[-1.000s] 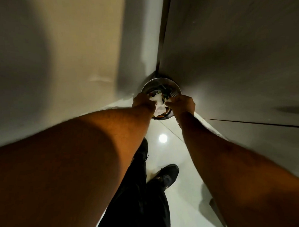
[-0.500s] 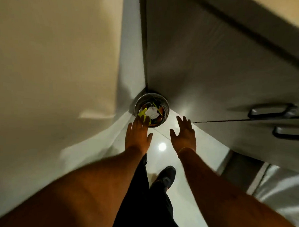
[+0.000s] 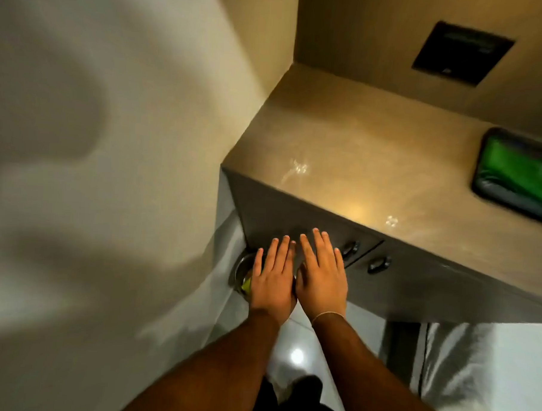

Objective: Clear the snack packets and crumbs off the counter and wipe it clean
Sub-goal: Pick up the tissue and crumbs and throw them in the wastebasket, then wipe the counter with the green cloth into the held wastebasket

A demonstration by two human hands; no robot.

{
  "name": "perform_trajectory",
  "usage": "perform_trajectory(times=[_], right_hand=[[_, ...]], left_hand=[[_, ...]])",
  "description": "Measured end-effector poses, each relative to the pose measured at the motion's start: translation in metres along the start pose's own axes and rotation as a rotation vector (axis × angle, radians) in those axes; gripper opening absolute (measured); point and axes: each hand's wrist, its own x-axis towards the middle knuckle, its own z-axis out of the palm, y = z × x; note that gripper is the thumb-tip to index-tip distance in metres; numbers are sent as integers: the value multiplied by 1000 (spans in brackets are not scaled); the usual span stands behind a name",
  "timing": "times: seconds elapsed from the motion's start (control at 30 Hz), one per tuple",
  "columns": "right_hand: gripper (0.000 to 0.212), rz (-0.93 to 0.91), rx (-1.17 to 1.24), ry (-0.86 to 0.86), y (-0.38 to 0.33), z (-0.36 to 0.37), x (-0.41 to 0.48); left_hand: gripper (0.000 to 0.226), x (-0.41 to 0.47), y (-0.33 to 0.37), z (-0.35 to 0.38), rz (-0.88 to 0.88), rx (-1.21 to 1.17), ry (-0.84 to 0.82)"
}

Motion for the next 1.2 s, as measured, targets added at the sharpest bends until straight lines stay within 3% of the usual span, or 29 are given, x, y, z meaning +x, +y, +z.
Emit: perform_trajectory(times=[0.1,0.3,0.6,0.8,1.2], right_hand=[[63,17,-34,148,2,-57,19],[64,124,-99,275,34,-144,60],[64,148,-214,440,60,-258,124],[66,176,-246,436,73,-275,141],[68,287,-277,277,105,-235,126]], left_hand=[[102,12,11,-63,11,7,57],[87,52,36,-163,16,-32,261],[78,125,74,-272,293,-7,452],[77,148,80,-282,341,-25,481],[78,156,92,-217,404,-20,383]])
